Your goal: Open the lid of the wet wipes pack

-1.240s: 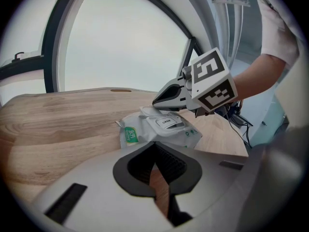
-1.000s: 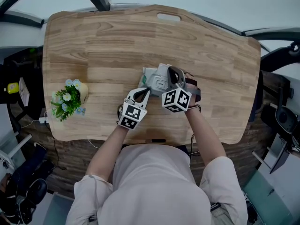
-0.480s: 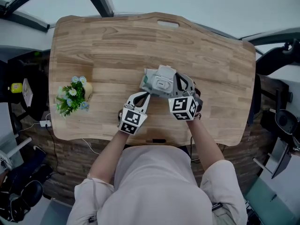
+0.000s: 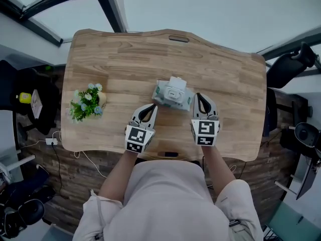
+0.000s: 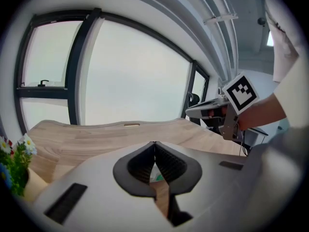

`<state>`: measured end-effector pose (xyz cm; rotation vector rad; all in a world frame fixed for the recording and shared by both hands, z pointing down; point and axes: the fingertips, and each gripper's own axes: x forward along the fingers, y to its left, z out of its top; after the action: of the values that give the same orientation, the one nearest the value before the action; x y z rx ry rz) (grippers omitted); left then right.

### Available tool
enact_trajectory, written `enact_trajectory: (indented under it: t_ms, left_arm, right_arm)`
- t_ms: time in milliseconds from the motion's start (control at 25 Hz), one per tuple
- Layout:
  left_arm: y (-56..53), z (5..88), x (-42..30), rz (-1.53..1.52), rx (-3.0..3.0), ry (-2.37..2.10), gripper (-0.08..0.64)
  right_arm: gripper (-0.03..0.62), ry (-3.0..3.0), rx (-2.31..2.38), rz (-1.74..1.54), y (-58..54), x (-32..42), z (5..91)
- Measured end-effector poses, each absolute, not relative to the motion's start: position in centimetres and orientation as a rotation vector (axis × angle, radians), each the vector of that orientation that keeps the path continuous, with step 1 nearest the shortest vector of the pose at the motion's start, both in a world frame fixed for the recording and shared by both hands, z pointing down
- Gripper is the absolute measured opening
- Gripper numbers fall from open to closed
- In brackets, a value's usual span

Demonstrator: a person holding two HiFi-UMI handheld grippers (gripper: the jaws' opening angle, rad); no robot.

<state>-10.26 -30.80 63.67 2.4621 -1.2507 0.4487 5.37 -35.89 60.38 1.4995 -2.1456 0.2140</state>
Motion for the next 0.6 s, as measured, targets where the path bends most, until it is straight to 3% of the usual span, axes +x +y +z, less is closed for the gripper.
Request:
enact_trajectory:
  t_ms: [600]
  left_arm:
    - [-27.9, 50.9, -12.6, 0.194, 2.578, -1.489, 0.021]
  right_arm:
    - [0.005, -2.315, 1.744, 0.243, -28.3, 7.2, 50.1]
